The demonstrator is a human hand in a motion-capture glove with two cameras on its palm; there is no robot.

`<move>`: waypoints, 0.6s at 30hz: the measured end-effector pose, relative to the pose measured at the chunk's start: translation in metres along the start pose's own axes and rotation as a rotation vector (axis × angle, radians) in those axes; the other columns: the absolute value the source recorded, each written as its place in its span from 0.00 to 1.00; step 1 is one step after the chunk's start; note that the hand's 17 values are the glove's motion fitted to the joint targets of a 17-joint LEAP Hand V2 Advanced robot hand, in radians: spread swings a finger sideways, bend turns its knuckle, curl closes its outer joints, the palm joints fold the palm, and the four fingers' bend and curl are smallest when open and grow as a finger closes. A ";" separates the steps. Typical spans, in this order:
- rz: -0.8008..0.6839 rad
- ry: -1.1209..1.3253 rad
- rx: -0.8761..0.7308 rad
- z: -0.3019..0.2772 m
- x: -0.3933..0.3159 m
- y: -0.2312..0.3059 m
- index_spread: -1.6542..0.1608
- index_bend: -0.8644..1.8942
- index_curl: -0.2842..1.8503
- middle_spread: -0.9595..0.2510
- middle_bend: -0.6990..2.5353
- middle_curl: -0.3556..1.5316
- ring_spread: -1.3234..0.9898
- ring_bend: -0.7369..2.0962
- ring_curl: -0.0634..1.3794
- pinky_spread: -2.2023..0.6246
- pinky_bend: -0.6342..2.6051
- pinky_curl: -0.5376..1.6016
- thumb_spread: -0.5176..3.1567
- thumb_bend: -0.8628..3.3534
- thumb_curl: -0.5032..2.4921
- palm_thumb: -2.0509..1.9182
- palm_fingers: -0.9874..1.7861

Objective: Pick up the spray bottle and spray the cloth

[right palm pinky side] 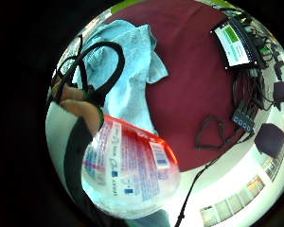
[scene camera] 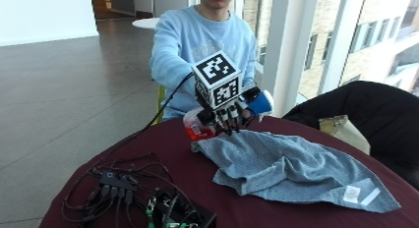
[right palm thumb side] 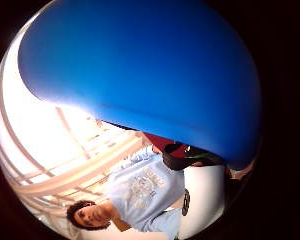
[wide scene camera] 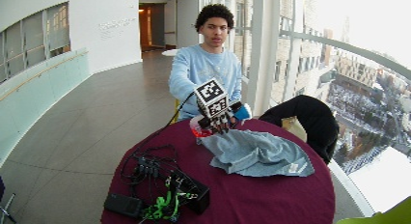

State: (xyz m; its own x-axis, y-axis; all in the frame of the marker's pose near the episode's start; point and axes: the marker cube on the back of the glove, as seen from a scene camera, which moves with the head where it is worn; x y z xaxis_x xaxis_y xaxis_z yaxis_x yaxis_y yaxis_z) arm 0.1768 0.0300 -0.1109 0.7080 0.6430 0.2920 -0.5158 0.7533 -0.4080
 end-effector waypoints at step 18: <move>0.011 0.042 -0.032 0.002 -0.002 0.002 0.78 0.35 0.25 0.73 0.35 0.44 0.54 0.46 0.32 0.76 0.31 0.44 0.41 0.20 0.34 0.73 0.77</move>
State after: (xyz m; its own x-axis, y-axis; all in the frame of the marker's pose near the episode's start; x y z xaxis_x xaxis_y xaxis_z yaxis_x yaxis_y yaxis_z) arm 0.1735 0.0303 -0.1107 0.7228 0.6439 0.2509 -0.5081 0.7412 -0.4387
